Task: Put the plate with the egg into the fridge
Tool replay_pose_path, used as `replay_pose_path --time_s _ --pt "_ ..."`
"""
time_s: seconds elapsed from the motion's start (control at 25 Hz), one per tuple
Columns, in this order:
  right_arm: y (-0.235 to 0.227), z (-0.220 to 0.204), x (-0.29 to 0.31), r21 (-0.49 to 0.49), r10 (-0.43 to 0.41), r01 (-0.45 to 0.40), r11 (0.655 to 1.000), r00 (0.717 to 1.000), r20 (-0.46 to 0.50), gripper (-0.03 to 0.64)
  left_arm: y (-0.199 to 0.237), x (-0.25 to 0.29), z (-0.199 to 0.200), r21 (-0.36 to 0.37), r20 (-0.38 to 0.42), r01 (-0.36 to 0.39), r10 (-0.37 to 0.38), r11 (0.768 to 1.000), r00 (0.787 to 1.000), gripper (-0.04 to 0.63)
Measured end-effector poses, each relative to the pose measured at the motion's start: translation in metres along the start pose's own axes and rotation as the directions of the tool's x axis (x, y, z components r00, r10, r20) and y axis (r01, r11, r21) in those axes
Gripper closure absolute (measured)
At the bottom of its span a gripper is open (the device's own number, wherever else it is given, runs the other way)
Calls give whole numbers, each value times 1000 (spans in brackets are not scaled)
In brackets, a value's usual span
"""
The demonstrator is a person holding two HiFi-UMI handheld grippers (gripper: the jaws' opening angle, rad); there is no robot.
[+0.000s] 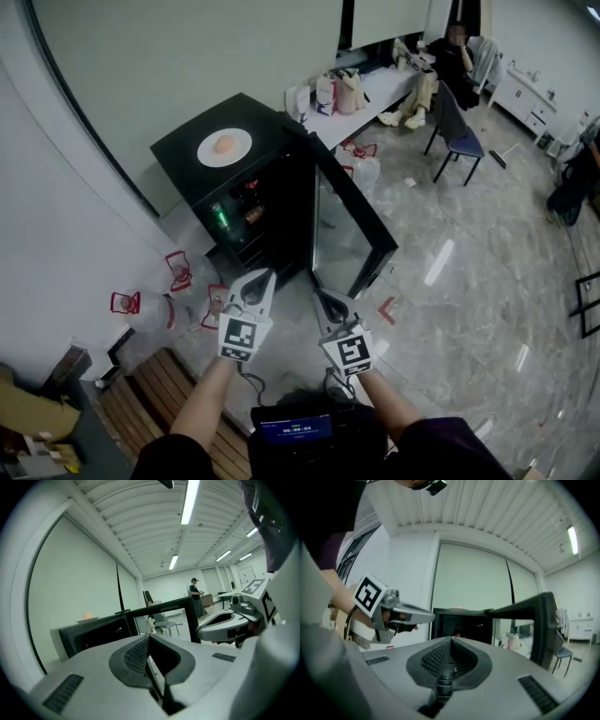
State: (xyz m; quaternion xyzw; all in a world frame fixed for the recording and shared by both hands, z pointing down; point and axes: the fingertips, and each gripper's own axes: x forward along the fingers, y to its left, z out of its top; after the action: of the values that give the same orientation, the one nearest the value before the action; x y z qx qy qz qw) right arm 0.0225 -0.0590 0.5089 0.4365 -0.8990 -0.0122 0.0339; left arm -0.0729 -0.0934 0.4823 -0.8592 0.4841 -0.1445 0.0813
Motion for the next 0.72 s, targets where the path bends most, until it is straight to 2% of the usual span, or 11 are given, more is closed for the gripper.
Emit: replay_pose_path --time_s 0.16,0.32,0.44,0.56,0.72 --pt "23 32 41 -194 30 -31 980 1000 -4 607 71 -8 26 144 -36 59 -55 988 998 586" --pt "28 61 83 -355 61 -41 934 997 45 607 134 -1 49 230 -101 107 -86 967 991 586" --pt "24 81 117 -455 88 -49 889 994 64 608 166 19 60 304 -160 155 -110 940 981 586" --pt "14 98 150 -530 124 -54 846 988 97 607 195 49 65 362 -212 192 -120 912 970 586" --pt "-4 109 188 -552 145 -46 833 980 138 607 243 94 58 425 -314 232 -98 875 944 586"
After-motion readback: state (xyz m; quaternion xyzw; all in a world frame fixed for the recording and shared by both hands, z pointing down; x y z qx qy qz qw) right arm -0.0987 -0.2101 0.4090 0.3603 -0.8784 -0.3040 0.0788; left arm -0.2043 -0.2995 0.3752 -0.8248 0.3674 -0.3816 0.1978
